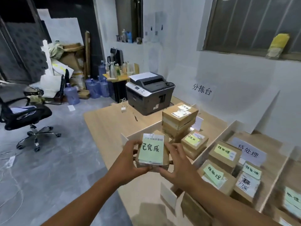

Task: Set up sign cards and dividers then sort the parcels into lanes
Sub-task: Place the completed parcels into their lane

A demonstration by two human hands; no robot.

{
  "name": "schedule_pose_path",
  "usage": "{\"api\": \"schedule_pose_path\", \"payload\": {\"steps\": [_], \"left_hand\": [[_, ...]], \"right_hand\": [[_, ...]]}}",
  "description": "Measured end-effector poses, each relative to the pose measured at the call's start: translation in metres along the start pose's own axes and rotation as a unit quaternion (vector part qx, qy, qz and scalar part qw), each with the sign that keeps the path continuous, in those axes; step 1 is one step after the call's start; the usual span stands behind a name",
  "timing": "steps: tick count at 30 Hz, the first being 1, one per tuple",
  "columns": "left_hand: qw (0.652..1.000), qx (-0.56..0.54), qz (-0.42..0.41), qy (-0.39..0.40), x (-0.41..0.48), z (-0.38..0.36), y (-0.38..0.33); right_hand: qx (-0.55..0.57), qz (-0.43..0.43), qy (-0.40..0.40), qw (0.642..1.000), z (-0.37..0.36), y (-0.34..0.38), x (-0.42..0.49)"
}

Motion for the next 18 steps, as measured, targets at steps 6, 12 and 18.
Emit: {"api": "schedule_pose_path", "payload": {"steps": [6, 12, 18], "left_hand": [[0.997, 0.003, 0.02, 0.073, 0.122, -0.006, 0.063], [0.983, -0.018, 0.016, 0.18, 0.241, -0.031, 0.154], [0.953, -0.053, 0.005, 0.298, 0.334, -0.068, 0.248]], "right_hand": [[-0.01, -0.073, -0.008, 0.997, -0.02, -0.06, 0.09], [-0.011, -0.162, -0.034, 0.986, -0.062, -0.135, 0.161], [-0.006, -0.298, -0.065, 0.952, -0.122, -0.199, 0.208]]}}
Point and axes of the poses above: each hand's wrist, its own x-axis towards the middle knuckle, its own z-axis out of the back of the hand, y = z × x, the point moved 3 cm from there along x, towards the middle knuckle, and after that the axes turned 1 degree about -x, right-handed, at the moved point
